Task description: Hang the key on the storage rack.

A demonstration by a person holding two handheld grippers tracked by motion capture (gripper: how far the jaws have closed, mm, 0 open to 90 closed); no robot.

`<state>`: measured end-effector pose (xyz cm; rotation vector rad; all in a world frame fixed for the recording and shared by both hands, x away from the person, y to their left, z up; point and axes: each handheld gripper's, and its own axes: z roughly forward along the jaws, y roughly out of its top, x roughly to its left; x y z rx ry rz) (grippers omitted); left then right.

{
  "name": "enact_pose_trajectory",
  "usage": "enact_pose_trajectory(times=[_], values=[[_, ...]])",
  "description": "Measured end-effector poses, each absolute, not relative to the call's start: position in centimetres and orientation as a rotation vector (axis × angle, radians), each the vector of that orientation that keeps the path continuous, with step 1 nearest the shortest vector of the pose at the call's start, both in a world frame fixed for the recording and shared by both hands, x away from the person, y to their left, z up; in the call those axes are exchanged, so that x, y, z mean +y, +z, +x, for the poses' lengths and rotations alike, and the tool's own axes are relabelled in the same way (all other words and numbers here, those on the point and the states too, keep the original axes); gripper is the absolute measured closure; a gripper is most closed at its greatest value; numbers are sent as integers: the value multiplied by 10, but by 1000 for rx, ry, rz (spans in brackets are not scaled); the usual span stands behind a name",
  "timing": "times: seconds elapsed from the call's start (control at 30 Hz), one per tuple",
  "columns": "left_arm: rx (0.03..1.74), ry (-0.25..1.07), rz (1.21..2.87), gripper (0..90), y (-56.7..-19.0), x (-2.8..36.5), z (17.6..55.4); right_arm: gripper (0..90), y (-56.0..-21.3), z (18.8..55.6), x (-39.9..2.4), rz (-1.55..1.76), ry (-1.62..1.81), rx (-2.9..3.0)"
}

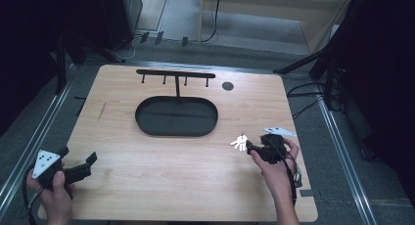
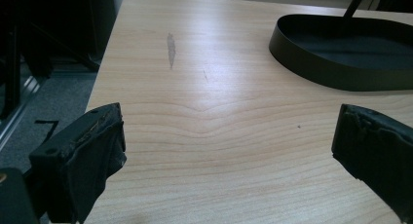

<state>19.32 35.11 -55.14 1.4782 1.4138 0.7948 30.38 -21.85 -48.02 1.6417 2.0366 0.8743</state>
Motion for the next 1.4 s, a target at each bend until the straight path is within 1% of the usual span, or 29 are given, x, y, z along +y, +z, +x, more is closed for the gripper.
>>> enact_pose_trajectory(times=[0.03, 0.13, 0.17, 0.23, 0.27, 0.3, 0.4, 0.57, 0.77, 0.93, 0.97, 1.03, 1.1, 1.13, 1.17, 1.2, 1.23, 1.4], values=[[1413, 794, 1485, 0, -551, 351, 193, 342, -481, 313, -212, 1667, 834, 2067], [1413, 793, 1485, 0, -551, 351, 194, 340, -482, 322, -207, 1686, 791, 2085], [1412, 791, 1485, 0, -551, 351, 194, 321, -484, 330, -202, 1726, 755, 2084], [1412, 791, 1485, 0, -551, 351, 194, 315, -485, 334, -200, 1745, 737, 2083], [1412, 790, 1483, 0, -551, 351, 194, 300, -486, 337, -199, 1770, 720, 2079], [1412, 789, 1482, 0, -551, 351, 194, 251, -489, 344, -195, 1822, 670, 2080], [1410, 788, 1484, 0, -551, 351, 194, 236, -493, 351, -191, 1853, 630, 2101], [1409, 789, 1489, 0, -551, 351, 194, 248, -500, 368, -186, 1962, 552, 2081], [1409, 782, 1488, 0, -551, 351, 194, 254, -504, 389, -173, 2119, 344, 2108], [1411, 776, 1488, 0, -551, 352, 194, 285, -505, 395, -163, 2141, 233, 2099], [1412, 773, 1487, 0, -552, 352, 195, 268, -508, 396, -162, 2156, 213, 2086], [1413, 772, 1489, 0, -551, 352, 195, 266, -509, 396, -163, 2170, 213, 2090], [1413, 772, 1490, 0, -552, 352, 195, 295, -509, 396, -162, 2174, 211, 2090], [1413, 773, 1490, 0, -551, 352, 195, 327, -508, 396, -162, 2176, 207, 2091], [1412, 771, 1490, 0, -552, 352, 195, 467, -507, 395, -165, 2171, 199, 2105], [1412, 771, 1490, 0, -552, 352, 195, 467, -507, 395, -165, 2171, 199, 2105], [1412, 771, 1490, 0, -551, 352, 195, 528, -506, 395, -167, 2160, 188, 2113], [1411, 771, 1493, 0, -551, 352, 195, 717, -504, 390, -183, 2159, 197, 2173]])
